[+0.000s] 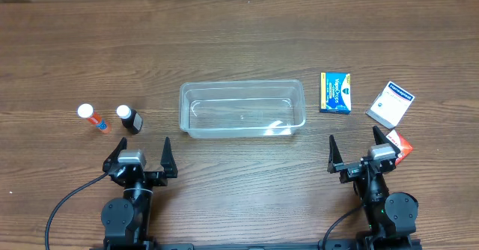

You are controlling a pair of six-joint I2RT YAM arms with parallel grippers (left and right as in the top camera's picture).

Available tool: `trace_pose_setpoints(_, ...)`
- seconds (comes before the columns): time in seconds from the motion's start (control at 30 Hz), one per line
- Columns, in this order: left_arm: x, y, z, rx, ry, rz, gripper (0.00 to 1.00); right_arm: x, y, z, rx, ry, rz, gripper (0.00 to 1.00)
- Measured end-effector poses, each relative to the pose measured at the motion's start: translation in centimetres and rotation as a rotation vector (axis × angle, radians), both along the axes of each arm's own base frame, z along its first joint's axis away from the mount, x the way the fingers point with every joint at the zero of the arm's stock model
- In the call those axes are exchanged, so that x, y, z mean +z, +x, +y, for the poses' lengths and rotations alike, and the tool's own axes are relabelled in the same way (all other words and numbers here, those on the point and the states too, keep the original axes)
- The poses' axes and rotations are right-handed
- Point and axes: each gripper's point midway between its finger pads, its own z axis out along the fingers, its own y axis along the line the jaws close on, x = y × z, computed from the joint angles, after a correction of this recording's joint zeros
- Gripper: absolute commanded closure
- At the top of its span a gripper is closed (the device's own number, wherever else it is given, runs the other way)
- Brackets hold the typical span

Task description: Pack container

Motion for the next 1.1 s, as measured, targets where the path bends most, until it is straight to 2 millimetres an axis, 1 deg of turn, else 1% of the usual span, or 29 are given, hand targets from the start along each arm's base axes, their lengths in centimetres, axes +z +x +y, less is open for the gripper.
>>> trace_pose_setpoints(0.87, 0.03, 0.00, 0.00, 0.000, 0.000, -0.001, 0.00, 0.01, 0.00, 0.01, 0.001, 0.005, 0.000, 0.00)
trace_pose_setpoints(0.97, 0.11, 0.01, -0.01, 0.000, -0.008, -0.004, 0.00, 0.00, 0.00, 0.01, -0.001, 0.038, 0.007, 0.00)
trace_pose_setpoints(1.1, 0.61, 0.04, -0.01, 0.004, -0.065, -0.023, 0.00, -0.28, 0.00, -0.03, -0.005, 0.107, 0.032, 0.00)
